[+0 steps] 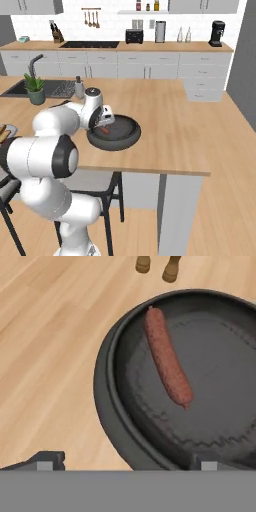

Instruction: Place one bun and one sausage from the bowl on each plate.

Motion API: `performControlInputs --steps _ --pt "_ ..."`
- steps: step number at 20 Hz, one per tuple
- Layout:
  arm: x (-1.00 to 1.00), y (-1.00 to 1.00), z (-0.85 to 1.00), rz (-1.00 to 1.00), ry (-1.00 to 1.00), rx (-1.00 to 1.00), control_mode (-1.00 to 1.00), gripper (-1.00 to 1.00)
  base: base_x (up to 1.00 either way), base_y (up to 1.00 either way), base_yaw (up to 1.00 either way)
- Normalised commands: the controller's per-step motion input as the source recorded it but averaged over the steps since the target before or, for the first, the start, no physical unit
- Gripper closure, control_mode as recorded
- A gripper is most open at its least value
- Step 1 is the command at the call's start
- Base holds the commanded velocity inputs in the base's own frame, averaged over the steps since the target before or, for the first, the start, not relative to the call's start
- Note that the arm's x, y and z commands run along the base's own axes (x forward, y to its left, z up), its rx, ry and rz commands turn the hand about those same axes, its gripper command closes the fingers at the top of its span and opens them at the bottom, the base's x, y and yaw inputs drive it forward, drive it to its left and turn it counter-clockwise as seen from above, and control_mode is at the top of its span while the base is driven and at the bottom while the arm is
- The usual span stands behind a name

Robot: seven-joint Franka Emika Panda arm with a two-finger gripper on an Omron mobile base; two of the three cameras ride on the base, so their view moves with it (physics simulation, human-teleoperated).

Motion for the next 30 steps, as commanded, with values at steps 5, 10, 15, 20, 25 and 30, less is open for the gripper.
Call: performControlInputs --steps 5,10,15,20,25,30 --pt "0.79 -0.03 0.02 0.05 0.15 0.0 -1.0 -1.0 0.0 0.0 0.0" --pt "0.72 0.0 -0.05 0.07 0.29 0.0 -1.0 -1.0 0.0 0.0 0.0" --pt "0.64 0.0 -0.39 0.05 0.25 0.0 -1.0 -1.0 0.0 0.0 0.0" --pt "0.43 0.0 -0.71 0.02 0.17 0.0 -1.0 -1.0 0.0 0.0 0.0" --pt "-0.64 0.02 -0.45 0.0 -0.04 0.02 -1.0 -1.0 0.0 0.0 0.0" --pt "-0.86 0.23 -0.73 -0.01 0.0 0.0 -1.0 -1.0 0.0 0.0 0.0"
